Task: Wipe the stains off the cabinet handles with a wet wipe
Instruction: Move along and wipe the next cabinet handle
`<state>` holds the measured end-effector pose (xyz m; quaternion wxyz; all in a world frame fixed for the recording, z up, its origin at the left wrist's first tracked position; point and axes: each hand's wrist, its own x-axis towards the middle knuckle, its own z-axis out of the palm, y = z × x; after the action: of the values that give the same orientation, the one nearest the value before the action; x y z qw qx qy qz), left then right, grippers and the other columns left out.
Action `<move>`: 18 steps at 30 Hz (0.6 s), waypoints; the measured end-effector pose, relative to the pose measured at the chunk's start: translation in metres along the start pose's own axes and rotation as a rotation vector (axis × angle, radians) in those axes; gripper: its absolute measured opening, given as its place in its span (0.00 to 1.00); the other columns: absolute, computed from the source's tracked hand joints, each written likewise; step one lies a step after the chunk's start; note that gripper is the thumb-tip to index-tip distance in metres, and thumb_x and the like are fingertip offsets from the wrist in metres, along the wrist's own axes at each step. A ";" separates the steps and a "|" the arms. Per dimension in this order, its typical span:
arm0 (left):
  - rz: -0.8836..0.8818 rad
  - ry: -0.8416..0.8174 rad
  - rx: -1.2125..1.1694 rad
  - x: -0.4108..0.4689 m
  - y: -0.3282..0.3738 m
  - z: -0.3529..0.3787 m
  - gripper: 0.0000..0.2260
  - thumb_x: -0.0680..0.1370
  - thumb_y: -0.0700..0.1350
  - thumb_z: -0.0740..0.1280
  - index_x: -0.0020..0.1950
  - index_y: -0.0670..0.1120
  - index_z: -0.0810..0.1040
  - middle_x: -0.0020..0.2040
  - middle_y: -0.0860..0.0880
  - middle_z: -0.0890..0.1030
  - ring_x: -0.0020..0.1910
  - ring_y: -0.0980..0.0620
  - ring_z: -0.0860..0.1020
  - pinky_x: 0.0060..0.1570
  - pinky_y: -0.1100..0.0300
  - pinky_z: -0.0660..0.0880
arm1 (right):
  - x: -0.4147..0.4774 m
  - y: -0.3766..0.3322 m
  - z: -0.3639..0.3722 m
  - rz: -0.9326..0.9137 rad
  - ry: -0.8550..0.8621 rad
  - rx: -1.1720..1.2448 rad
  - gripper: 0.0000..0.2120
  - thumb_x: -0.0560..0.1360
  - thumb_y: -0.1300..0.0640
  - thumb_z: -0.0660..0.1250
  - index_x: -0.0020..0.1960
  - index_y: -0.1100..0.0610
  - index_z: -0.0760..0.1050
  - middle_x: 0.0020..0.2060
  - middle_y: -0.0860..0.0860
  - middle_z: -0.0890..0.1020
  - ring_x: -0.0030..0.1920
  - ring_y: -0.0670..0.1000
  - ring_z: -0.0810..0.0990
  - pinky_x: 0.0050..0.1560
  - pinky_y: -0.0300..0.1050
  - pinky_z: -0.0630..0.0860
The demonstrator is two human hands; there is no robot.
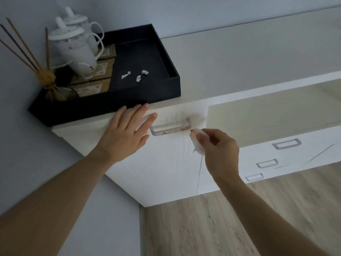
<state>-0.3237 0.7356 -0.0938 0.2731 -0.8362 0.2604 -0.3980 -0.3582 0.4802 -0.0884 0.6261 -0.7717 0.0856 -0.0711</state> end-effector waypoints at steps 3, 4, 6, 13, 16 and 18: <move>0.033 0.042 0.062 -0.003 -0.002 0.009 0.29 0.79 0.52 0.62 0.76 0.43 0.58 0.72 0.37 0.63 0.68 0.40 0.66 0.65 0.44 0.64 | -0.004 0.005 0.004 0.022 0.049 0.084 0.04 0.75 0.53 0.67 0.48 0.52 0.78 0.38 0.46 0.82 0.37 0.41 0.79 0.29 0.24 0.69; 0.036 0.062 0.077 -0.004 -0.001 0.011 0.30 0.79 0.53 0.62 0.76 0.43 0.57 0.72 0.36 0.62 0.68 0.40 0.65 0.65 0.44 0.64 | -0.006 0.006 0.006 0.034 0.063 0.108 0.04 0.75 0.53 0.67 0.49 0.52 0.78 0.39 0.46 0.82 0.38 0.41 0.79 0.29 0.24 0.69; 0.038 0.106 0.110 -0.004 0.000 0.018 0.30 0.79 0.54 0.61 0.76 0.42 0.57 0.71 0.36 0.63 0.67 0.39 0.65 0.64 0.45 0.64 | -0.006 0.009 0.008 0.043 0.095 0.151 0.05 0.75 0.51 0.66 0.49 0.51 0.76 0.40 0.45 0.82 0.39 0.41 0.79 0.29 0.25 0.69; 0.047 0.199 0.175 -0.002 0.000 0.033 0.30 0.78 0.56 0.58 0.75 0.41 0.59 0.69 0.35 0.63 0.66 0.39 0.65 0.62 0.46 0.63 | 0.010 0.009 0.020 -0.028 0.180 0.337 0.07 0.76 0.56 0.66 0.52 0.48 0.79 0.47 0.47 0.81 0.47 0.43 0.80 0.49 0.36 0.76; 0.045 0.191 0.188 -0.002 0.002 0.033 0.29 0.78 0.56 0.57 0.74 0.42 0.59 0.68 0.35 0.63 0.66 0.40 0.64 0.62 0.46 0.63 | 0.020 0.006 0.026 -0.024 0.236 0.467 0.08 0.75 0.61 0.66 0.46 0.49 0.81 0.42 0.46 0.82 0.47 0.46 0.82 0.54 0.45 0.79; 0.044 0.182 0.199 -0.002 0.002 0.033 0.28 0.78 0.56 0.56 0.74 0.42 0.59 0.68 0.35 0.62 0.66 0.40 0.64 0.62 0.46 0.62 | 0.024 0.006 0.032 -0.019 0.226 0.518 0.08 0.75 0.62 0.66 0.46 0.51 0.81 0.44 0.48 0.83 0.48 0.47 0.82 0.55 0.48 0.79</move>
<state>-0.2990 0.7433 -0.1138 0.3386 -0.7595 0.2614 -0.4901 -0.3277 0.5044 -0.1011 0.7884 -0.5738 0.1265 -0.1820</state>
